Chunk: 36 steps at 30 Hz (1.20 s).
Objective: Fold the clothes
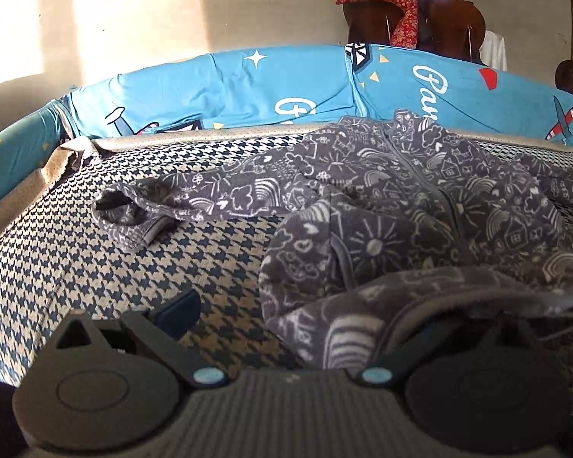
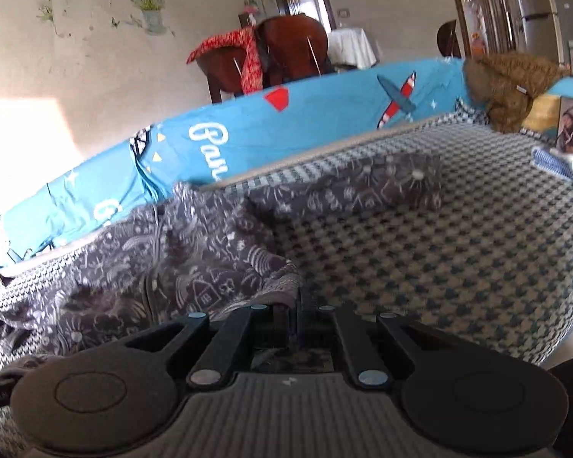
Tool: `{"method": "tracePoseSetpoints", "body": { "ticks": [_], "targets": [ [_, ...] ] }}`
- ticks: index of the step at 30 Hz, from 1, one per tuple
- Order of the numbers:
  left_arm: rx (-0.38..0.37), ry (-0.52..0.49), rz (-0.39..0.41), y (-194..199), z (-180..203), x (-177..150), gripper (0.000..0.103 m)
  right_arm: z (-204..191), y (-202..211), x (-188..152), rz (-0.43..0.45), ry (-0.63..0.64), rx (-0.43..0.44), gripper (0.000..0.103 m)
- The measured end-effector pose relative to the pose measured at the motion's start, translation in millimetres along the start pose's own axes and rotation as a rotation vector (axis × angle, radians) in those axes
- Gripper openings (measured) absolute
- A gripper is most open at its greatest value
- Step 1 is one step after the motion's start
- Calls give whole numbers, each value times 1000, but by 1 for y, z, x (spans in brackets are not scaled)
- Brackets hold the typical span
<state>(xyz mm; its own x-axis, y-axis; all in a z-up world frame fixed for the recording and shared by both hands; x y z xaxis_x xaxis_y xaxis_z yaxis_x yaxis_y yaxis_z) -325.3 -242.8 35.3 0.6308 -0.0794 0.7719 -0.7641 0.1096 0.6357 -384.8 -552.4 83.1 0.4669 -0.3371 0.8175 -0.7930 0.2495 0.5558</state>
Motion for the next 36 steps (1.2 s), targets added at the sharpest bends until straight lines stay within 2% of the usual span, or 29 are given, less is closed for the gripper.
{"method": "tracePoseSetpoints", "body": {
  "ticks": [13,18,25,29,32,36],
  "targets": [
    [5,-34,-20,-11,11,-6,103,3,-25,-22,-70,10,13,12],
    [-47,9,3,-6,8,0,103,4,-29,-26,-79,5,7,18],
    [-125,100,-10,-4,1,3,103,11,-34,-25,-90,-67,15,20],
    [-206,138,2,3,2,8,103,12,-35,-24,-89,-83,10,20],
    [-221,144,3,6,2,11,103,12,-37,-24,-92,-90,11,20],
    [-262,202,-3,8,-3,13,103,13,-37,-23,-92,-103,12,20]
  ]
}}
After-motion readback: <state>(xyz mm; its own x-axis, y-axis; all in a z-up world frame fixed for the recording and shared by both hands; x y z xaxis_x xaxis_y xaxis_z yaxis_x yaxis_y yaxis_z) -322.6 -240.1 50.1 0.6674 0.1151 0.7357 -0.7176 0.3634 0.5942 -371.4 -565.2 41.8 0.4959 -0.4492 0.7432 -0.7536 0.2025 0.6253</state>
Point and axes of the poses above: each gripper's, at about its wrist camera, not at the fingertips, and y roughly against the way its jaws point, z to its right, x to its top, the point moved 5 cm from there along -y, roughly the way its jaws point, and after that the axes turned 7 degrees about -x, right-handed, at the moved point
